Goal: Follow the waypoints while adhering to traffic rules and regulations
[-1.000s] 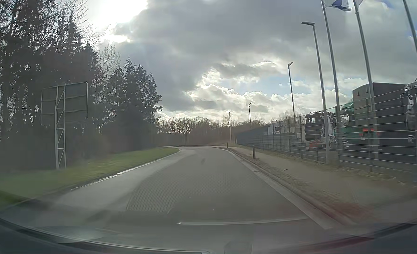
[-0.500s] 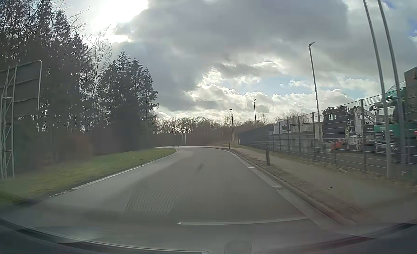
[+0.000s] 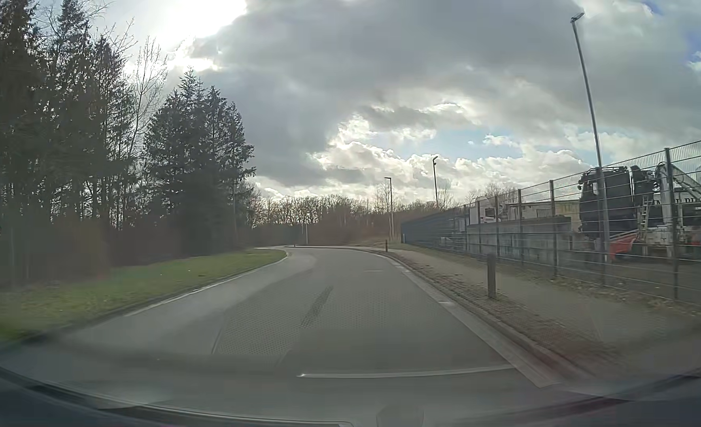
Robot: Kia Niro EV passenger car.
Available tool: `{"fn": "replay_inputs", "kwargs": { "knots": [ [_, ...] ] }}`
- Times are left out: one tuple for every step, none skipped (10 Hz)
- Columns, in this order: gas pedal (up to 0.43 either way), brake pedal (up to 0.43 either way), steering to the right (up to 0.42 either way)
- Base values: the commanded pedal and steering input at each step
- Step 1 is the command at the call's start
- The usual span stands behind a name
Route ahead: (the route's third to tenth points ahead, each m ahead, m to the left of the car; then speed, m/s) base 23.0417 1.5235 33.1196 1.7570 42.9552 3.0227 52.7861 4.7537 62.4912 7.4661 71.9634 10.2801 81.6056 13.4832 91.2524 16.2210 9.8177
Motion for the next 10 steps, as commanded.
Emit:
{"fn": "replay_inputs", "kwargs": {
  "knots": [
    [0.177,0.000,-0.010],
    [0.177,0.000,-0.002],
    [0.150,0.000,-0.001],
    [0.138,0.000,-0.002],
    [0.138,0.000,-0.002],
    [0.138,0.000,-0.002],
    [0.138,0.000,-0.002],
    [0.138,0.000,-0.002],
    [0.138,0.000,-0.002],
    [0.130,0.000,-0.002]
  ]
}}
